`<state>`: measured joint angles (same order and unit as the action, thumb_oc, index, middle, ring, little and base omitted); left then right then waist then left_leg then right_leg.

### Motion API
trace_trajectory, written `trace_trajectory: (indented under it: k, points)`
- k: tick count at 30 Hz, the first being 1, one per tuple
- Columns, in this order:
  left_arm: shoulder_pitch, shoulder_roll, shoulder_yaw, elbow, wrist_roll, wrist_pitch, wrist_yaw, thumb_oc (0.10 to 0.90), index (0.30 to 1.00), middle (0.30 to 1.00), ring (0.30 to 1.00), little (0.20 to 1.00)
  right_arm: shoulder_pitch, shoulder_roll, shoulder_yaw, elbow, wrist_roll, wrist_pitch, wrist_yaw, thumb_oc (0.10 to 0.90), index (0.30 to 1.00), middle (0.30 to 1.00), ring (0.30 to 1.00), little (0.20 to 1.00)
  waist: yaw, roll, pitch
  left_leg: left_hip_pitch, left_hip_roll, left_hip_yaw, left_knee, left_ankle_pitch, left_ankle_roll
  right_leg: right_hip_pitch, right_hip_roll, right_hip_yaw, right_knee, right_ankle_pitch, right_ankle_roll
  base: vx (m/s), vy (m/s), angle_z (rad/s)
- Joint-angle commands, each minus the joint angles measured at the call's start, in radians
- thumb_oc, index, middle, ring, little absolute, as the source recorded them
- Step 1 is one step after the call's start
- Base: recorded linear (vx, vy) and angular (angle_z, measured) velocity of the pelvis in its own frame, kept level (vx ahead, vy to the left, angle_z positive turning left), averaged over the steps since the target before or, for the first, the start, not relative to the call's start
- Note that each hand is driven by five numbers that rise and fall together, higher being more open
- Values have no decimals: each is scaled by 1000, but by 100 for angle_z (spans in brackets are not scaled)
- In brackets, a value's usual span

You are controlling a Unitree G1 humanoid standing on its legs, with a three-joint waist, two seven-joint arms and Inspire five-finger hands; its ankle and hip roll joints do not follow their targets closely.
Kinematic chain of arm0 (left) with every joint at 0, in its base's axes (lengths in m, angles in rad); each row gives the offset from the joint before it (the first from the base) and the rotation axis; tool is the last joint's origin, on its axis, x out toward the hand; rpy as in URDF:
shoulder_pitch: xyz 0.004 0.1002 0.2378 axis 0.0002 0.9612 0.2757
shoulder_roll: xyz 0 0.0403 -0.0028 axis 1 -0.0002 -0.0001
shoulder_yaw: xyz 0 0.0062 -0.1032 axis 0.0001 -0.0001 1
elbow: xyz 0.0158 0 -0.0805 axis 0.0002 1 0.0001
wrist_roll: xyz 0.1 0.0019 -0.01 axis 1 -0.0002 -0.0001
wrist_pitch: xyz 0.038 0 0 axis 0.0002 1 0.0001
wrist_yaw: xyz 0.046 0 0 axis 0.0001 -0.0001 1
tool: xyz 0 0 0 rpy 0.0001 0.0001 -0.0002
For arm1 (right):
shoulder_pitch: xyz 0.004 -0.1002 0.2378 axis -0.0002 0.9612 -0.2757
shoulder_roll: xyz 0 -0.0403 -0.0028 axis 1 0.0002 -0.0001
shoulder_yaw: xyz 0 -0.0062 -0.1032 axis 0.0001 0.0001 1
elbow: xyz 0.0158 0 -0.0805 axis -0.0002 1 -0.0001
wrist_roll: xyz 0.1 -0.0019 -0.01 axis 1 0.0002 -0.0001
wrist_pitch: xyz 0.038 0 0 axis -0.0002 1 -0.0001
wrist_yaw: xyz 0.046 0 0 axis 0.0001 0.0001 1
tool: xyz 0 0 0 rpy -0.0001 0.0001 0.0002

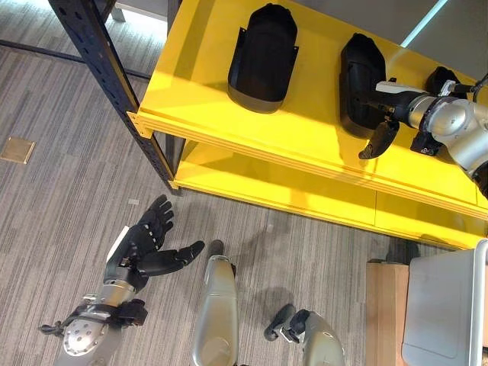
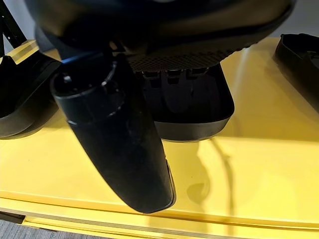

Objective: Move parts from the plastic box to the shelf.

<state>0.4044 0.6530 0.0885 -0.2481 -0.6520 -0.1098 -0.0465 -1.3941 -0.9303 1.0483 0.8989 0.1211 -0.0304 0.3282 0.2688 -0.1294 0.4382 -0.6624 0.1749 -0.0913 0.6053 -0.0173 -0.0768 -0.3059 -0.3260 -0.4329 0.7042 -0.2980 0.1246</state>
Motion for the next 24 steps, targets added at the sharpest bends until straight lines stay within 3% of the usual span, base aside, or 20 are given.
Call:
trace_trajectory:
  k: [1, 24]
  points:
    - [-16, 23, 90, -55, 11, -90, 2, 900, 1000, 1000, 1000, 1000, -146, -63, 0, 40, 17, -7, -64, 900, 1000, 1000, 1000, 1000, -13, -9, -47, 5, 58, -57, 84, -111, -12, -45, 15, 83, -65, 159, 45, 0, 0, 0]
    - [-37, 33, 87, -45, 11, -94, 14, 900, 1000, 1000, 1000, 1000, -155, -28, -11, 29, 15, -5, -79, 900, 1000, 1000, 1000, 1000, -10, -9, -50, 9, 56, -56, 81, -114, -9, -39, 16, 83, -72, 164, 46, 0, 0, 0]
